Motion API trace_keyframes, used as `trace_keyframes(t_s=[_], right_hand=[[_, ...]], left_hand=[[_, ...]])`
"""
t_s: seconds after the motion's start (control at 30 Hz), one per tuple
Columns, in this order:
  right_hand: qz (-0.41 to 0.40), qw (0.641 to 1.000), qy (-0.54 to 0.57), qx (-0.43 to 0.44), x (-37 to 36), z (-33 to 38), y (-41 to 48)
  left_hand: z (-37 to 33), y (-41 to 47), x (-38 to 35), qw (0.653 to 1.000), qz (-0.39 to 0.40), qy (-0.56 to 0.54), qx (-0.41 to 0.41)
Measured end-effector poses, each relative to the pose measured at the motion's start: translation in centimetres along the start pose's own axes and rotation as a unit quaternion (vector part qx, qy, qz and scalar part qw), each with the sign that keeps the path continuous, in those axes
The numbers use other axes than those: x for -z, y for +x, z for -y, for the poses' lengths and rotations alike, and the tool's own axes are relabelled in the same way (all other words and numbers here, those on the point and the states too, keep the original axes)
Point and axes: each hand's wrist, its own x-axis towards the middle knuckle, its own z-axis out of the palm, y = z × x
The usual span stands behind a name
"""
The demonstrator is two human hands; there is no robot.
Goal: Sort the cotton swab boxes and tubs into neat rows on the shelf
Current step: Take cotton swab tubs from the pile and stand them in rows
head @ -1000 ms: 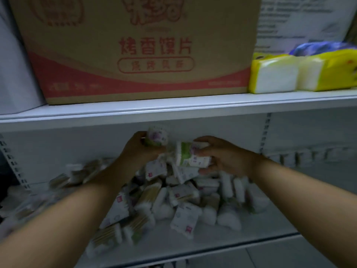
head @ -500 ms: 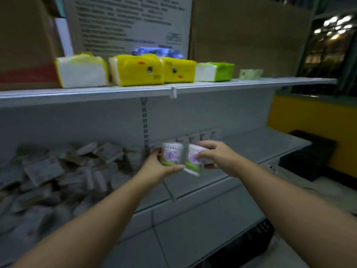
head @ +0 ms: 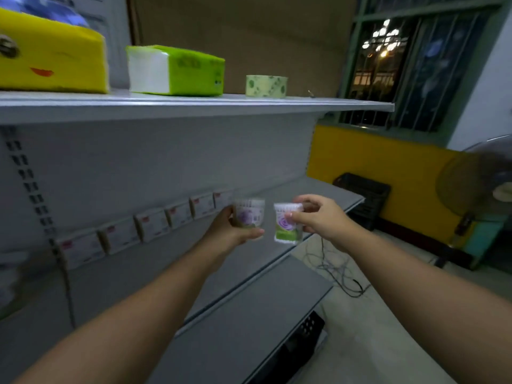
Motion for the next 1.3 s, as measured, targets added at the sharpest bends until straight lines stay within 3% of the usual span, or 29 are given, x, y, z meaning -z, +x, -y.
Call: trace_keyframes(t_s=[0.13, 0.4, 0.6, 0.73, 1.1, 1.3], right_hand=[[-0.028, 0.998, -0.053, -0.008, 4.3, -1.5, 5.7], [-0.102, 0.994, -0.017, -0.026, 14.3, -7.8, 13.9], [-0.089, 0.996, -0.005, -0.008, 22.0, -12.2, 20.2], [-0.065, 0.998, -0.012, -0.003, 25.7, -14.7, 24.4], [0.024, 0.990, -0.138, 0.019, 24.7, -20.7, 36.1], [0.057, 0.989, -0.128, 0.047, 22.0, -22.4, 42.4]], left_hand=[[1.1, 7.5, -3.1, 1.000, -0.006, -0.009, 0.024], [4.6, 18.4, -11.8, 0.998, -0.019, 0.034, 0.048], [6.0, 23.8, -20.1, 0.996, -0.055, 0.042, 0.049], [6.8, 25.9, -24.5, 0.990, -0.125, 0.054, 0.045], [9.5, 33.3, -25.5, 0.968, -0.211, 0.128, 0.046], [11.7, 40.3, -25.4, 0.924, -0.262, 0.270, 0.076]])
